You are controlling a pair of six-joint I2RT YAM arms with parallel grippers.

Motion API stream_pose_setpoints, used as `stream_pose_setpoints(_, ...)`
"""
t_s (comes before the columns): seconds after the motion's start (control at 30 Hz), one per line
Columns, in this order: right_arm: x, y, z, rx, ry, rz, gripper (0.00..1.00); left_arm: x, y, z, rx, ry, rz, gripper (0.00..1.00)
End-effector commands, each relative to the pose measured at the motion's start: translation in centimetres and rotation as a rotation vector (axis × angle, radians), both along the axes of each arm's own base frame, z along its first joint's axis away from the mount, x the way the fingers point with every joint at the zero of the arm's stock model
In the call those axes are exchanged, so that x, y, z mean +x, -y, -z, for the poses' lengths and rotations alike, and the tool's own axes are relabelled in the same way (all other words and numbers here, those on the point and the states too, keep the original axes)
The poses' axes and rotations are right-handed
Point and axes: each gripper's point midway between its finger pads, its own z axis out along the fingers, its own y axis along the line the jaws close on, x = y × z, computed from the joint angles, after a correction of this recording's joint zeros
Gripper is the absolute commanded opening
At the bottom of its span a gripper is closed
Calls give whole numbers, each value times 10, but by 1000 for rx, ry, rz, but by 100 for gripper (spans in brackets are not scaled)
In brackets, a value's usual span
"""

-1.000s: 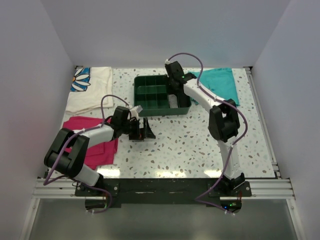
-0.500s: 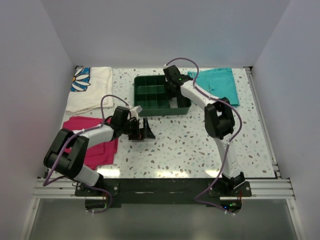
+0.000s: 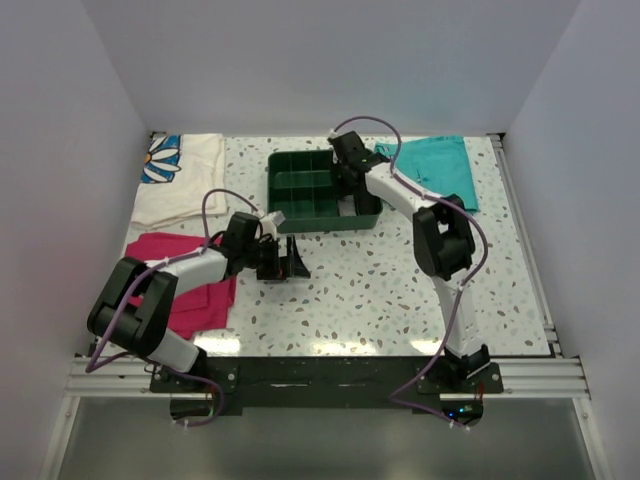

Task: Roll the underwear
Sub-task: Reset both arms

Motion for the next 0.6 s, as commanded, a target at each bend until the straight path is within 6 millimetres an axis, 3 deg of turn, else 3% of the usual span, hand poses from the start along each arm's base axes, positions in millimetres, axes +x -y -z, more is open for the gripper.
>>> stream_pose_setpoints(0.0,8,-7,-94,85,193,-29,16,9,1,-10,17,43,3,100)
stream_pose_setpoints(0.13,4,6,-117,76,236,5,23,10,1,-15,11,57,1,100)
stream_pose_setpoints(0.2,-1,12,-116,55,227,24,27,11,1,-18,6,68,-2,100)
stream_pose_setpoints(0.23,-5,17,-122,49,236,32,33,12,2,-21,3,75,-2,100)
stream_pose_setpoints(0.3,-12,27,-118,23,221,60,47,13,2,-26,-3,89,-8,100)
stream_pose_setpoints(0.33,-16,31,-123,22,226,71,49,14,2,-28,-5,96,-9,100)
stream_pose_setpoints(0.43,-29,45,-114,-15,198,96,61,17,3,-34,-12,112,-13,100)
stream_pose_setpoints(0.57,-60,57,-109,-12,128,77,62,21,2,-40,-4,129,-25,100)
